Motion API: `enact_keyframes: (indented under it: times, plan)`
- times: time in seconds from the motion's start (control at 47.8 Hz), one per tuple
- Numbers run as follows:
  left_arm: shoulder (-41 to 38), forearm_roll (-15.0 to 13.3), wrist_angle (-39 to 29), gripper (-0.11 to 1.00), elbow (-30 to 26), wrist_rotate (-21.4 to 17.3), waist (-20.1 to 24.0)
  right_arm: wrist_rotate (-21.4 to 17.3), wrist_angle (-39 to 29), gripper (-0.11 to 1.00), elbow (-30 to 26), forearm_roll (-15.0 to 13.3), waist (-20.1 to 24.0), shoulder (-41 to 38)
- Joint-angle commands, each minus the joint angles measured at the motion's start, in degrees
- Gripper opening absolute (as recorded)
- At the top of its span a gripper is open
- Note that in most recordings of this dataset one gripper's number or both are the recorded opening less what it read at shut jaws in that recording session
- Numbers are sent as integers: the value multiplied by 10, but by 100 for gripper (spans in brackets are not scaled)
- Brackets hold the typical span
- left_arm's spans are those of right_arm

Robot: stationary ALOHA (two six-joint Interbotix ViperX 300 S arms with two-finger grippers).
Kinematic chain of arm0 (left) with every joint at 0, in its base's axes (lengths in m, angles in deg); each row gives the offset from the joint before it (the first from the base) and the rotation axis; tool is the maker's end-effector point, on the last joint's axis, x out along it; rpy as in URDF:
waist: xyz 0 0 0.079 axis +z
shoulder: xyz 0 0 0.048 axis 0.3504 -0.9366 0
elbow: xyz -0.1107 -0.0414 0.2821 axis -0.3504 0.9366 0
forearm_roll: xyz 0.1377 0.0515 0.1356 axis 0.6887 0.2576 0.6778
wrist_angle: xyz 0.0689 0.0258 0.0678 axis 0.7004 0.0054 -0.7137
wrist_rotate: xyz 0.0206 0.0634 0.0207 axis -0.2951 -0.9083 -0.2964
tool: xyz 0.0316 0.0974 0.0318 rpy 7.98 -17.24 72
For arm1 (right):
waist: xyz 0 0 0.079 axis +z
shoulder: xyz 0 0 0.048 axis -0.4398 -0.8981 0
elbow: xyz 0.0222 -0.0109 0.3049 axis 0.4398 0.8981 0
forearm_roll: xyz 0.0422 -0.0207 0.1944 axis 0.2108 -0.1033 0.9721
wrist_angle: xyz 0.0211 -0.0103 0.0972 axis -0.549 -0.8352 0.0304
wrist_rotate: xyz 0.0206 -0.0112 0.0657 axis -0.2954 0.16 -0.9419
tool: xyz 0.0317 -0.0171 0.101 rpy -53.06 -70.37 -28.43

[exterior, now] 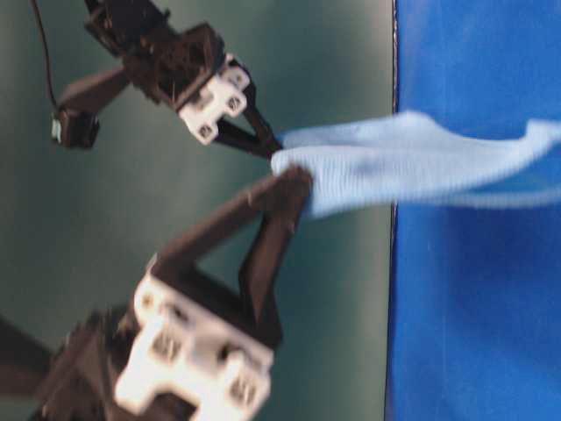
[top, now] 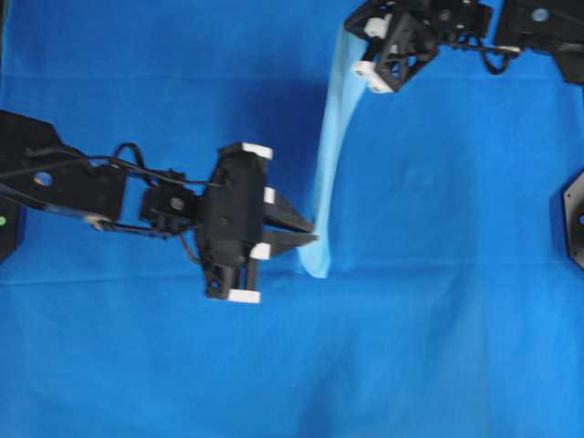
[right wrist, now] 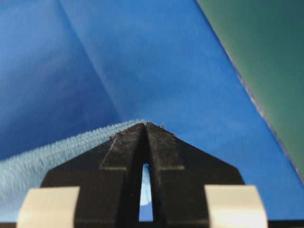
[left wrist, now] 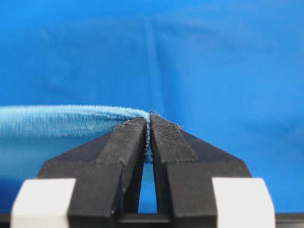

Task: Fold the light blue towel.
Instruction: 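Swing the left gripper's end across toward the right gripper's end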

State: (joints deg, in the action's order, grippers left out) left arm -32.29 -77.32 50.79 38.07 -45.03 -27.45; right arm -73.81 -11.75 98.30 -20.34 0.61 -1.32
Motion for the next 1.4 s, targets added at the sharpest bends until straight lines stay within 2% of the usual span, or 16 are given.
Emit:
enact_keyframes:
  times: [0.0, 0.251, 0.46, 0.711, 0.816, 0.983, 1.171, 1.38]
  plan:
    - [-4, 0, 8, 3, -31, -1, -25, 3, 1, 2, -30, -7, -15, -3]
    - [-25, -1, 12, 3, -44, -5, -21, 6, 2, 2, -28, -6, -18, -3]
    - [-50, 0, 24, 3, -75, -9, -20, 6, 2, 2, 8, -7, -27, 25]
    - [-130, 0, 32, 3, -163, -12, -20, 6, 2, 2, 85, -7, -48, 91]
    - [-167, 0, 32, 3, -207, -28, -20, 6, 2, 2, 112, -7, -54, 119]
    - [-205, 0, 29, 3, -252, -41, -20, 8, 2, 2, 126, -6, -55, 132]
    - [-199, 0, 25, 3, -232, -38, -18, 8, 28, 2, 120, -7, -55, 111]
    - [-172, -2, 33, 3, -152, -17, -17, 6, 95, 2, 105, -7, -55, 59]
